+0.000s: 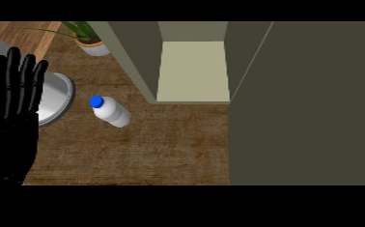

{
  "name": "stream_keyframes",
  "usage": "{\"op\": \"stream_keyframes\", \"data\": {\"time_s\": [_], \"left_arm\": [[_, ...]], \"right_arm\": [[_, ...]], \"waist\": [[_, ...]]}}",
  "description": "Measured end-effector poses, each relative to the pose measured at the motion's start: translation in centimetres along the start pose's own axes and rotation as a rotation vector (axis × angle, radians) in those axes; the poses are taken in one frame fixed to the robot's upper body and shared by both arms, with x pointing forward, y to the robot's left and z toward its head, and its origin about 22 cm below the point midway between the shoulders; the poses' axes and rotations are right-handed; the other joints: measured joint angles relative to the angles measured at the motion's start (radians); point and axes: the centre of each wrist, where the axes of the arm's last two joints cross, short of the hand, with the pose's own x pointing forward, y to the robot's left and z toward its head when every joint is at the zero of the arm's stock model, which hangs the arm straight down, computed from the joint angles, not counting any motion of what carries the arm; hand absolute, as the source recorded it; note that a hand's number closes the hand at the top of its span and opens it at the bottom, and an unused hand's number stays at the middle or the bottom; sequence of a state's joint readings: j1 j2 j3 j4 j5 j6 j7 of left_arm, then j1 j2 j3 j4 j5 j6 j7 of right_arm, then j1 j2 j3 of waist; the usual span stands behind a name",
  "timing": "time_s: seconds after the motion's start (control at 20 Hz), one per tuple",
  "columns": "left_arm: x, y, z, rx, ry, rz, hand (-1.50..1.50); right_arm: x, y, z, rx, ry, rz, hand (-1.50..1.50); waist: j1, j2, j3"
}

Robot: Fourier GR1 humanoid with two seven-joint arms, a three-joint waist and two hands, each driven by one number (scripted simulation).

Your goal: Pick up the bottled water, place it into the cabinet and close the cabinet

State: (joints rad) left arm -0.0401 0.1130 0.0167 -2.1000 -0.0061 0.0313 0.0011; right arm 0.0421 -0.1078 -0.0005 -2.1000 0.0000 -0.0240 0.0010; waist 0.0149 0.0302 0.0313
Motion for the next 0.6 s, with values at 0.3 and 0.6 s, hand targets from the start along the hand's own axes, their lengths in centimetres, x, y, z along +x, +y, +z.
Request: {"op": "stream_keyframes", "data": {"time_s": [0.3, 0.6], "left_arm": [[-0.3, 1.2, 0.6, 0.091, 0.035, -0.056, -1.5], [-0.8, 0.7, 1.7, 0.18, 0.179, 0.102, -1.5]], "right_arm": [[1.2, 0.4, 1.6, 0.032, -0.01, -0.013, -1.5], [3.1, 2.0, 3.1, 0.197, 0.026, -0.117, -1.5]], "waist": [[-0.014, -0.025, -0.024], [-0.016, -0.031, -0.03]]}}
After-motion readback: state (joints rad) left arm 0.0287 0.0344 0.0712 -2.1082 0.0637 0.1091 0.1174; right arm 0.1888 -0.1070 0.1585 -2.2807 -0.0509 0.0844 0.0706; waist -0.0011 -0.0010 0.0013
